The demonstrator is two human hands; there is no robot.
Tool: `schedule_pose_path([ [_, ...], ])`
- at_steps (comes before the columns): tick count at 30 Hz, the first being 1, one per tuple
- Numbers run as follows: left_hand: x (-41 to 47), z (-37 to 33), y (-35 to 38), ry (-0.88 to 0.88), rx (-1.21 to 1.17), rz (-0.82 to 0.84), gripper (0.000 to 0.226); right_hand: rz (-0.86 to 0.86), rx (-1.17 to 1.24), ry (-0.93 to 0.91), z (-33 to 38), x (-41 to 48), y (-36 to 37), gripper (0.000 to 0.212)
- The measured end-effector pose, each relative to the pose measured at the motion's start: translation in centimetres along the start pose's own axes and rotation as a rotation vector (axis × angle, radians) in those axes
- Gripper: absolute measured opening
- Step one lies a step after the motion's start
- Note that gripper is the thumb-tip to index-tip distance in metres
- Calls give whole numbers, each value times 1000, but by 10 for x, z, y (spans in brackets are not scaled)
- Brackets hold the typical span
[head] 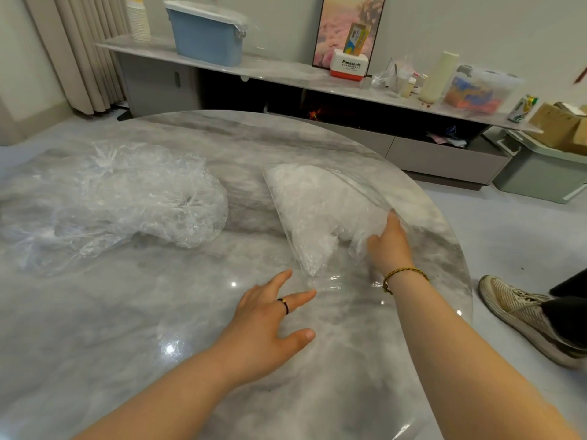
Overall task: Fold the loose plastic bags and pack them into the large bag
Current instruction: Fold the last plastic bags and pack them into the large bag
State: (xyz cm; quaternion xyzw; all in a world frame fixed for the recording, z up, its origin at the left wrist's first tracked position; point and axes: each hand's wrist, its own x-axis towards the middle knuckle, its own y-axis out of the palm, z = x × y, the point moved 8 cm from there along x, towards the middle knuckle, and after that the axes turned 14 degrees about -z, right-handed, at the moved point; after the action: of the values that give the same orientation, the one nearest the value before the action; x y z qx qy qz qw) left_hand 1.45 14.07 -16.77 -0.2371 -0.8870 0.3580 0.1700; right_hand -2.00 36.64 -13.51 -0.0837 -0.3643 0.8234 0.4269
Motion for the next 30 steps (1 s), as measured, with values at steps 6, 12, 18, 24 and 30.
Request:
schedule_pose_path([
  [6,-6,1,-21,-3,-1,-35,45,98,-207,-21,-9,-27,-19,50],
  [12,-21,22,-55,14,226,-68,57,-108,-73,-1,4,-57,-49,31],
  [18,-42,81,-112,-186,492,-178,50,-268,130,-313,70,-98,-54,20],
  [24,-71,143,-154,-438,578,-242,62,-89,67,-843,142,-162,25,7],
  [30,-83,169,-148,-502,634,-191,62,298,-220,-893,174,-188,120,36],
])
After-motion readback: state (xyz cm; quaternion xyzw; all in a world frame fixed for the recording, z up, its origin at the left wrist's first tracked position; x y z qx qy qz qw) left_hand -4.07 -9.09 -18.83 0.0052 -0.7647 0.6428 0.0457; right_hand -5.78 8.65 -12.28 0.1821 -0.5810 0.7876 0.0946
